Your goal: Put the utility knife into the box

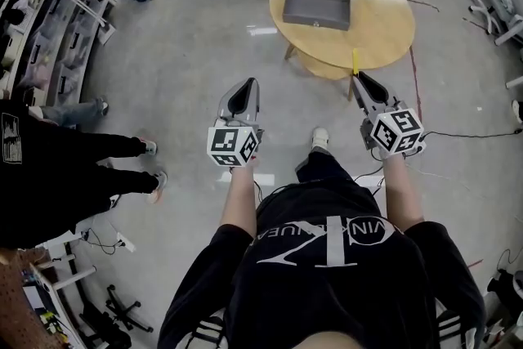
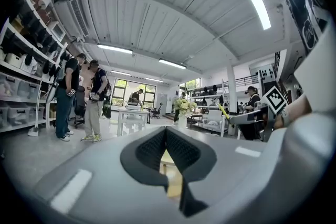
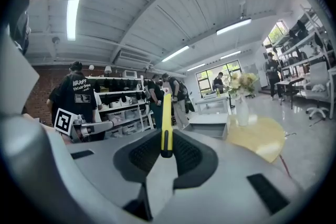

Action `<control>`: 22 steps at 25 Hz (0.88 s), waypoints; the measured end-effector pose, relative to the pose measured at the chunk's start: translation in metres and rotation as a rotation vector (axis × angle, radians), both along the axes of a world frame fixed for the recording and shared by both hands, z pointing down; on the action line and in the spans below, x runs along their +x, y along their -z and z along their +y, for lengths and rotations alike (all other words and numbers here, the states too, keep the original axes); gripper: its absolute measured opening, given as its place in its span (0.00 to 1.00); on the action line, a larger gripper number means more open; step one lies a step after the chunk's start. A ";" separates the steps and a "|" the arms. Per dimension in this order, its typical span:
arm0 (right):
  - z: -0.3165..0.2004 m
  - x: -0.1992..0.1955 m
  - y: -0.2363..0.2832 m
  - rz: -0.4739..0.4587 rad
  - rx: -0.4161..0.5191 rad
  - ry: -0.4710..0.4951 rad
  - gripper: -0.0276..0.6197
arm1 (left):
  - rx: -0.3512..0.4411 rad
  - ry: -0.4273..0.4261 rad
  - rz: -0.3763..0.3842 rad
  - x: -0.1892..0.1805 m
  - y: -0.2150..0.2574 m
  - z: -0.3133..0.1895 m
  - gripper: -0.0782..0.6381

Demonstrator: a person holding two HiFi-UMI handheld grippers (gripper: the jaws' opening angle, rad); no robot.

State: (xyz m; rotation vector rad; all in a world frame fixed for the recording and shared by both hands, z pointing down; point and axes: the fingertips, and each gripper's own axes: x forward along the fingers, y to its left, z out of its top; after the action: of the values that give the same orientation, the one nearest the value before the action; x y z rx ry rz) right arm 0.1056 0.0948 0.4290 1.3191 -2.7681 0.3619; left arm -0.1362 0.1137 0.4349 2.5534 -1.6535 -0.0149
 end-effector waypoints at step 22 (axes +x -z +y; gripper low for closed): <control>-0.181 -0.010 -0.027 0.056 -0.085 0.144 0.16 | -0.066 0.059 0.029 0.014 -0.023 -0.174 0.12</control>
State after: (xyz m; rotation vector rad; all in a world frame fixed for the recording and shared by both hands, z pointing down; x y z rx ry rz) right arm 0.0957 -0.0860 0.4560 1.0866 -2.7476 0.4222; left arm -0.1224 -0.0604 0.4581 2.4449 -1.6887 -0.0015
